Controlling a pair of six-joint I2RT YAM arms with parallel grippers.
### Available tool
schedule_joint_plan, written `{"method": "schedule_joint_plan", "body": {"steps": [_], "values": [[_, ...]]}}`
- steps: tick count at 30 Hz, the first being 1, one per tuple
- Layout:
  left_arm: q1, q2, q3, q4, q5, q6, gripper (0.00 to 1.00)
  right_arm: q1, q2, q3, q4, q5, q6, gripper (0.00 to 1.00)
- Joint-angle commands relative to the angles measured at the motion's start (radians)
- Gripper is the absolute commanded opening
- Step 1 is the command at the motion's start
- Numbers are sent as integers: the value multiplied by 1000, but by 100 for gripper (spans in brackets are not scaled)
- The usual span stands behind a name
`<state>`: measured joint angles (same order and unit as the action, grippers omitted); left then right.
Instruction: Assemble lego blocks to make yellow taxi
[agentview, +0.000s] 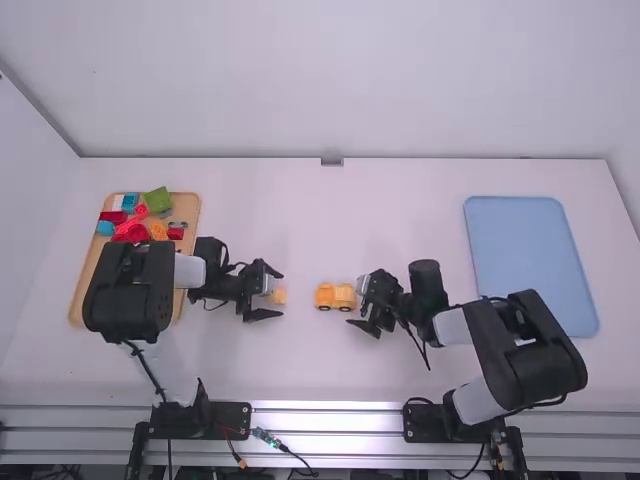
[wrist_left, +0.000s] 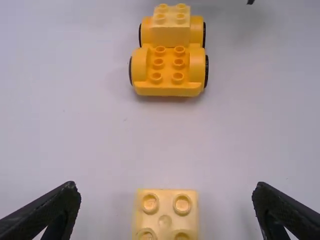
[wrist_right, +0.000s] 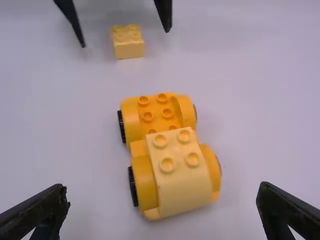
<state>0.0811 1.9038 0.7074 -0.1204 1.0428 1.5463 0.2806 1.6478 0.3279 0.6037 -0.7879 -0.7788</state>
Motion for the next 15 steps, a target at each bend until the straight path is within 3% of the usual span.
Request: {"method": "schedule_joint_plan", "body": {"steps": [1, 10, 12, 13, 15], "values": [[-2, 9, -20, 26, 23, 17, 90, 0, 53, 48, -15, -55, -55, 99], [-2, 9, -80, 195, 23, -114, 86, 0, 192, 142, -21, -148, -87, 99], [-3, 9, -73, 183, 19, -115, 79, 0, 195, 154, -43, -150, -95, 99], [-2, 9, -68, 171, 17, -116, 70, 0, 195, 158, -56, -151, -112, 99], [-3, 9, -53, 132, 14, -115, 60, 0, 195, 167, -92, -156, -156, 100]]}}
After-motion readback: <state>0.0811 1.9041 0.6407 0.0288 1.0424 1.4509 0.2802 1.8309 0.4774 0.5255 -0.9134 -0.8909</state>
